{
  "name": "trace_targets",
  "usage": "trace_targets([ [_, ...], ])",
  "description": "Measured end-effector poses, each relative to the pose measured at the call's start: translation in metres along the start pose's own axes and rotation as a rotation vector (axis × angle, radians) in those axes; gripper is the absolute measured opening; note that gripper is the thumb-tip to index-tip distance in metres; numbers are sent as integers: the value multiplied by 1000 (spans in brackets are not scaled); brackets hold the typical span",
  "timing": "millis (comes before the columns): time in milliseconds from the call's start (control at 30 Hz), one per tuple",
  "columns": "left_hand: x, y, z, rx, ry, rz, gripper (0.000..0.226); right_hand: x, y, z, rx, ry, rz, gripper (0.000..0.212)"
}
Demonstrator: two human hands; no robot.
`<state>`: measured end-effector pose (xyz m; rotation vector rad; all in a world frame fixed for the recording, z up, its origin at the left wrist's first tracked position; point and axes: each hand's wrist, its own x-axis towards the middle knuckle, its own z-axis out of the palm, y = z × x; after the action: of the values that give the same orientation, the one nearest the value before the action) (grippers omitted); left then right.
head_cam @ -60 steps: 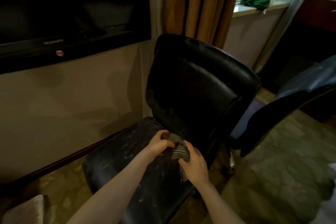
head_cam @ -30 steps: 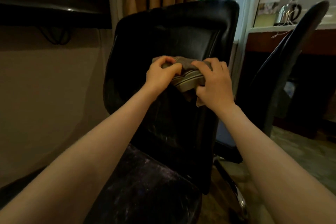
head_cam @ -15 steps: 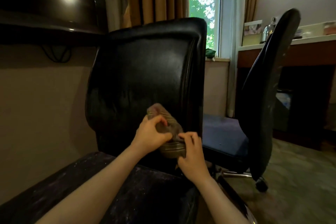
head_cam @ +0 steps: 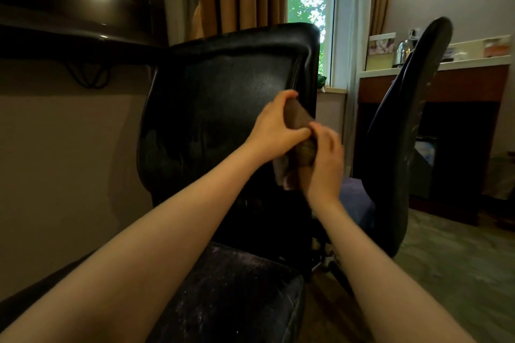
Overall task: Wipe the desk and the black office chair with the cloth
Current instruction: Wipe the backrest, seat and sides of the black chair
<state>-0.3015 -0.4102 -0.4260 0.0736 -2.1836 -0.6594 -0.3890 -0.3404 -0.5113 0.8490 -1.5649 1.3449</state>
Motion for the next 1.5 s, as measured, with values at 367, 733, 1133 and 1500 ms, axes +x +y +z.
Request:
trace_targets([
  [367, -24, -20, 44, 440, -243, 104, 64, -47, 30, 17, 67, -95, 387, 29],
  [733, -83, -38, 92, 550, -584, -65, 36, -140, 63, -8, -12, -506, 512, 35],
  [1133, -6, 34, 52, 255, -63, 86, 53, -6, 11, -35, 121, -15, 322, 38],
  [1500, -30, -19, 73, 564, -369, -26, 40, -72, 51, -1, -63, -308, 250, 49],
])
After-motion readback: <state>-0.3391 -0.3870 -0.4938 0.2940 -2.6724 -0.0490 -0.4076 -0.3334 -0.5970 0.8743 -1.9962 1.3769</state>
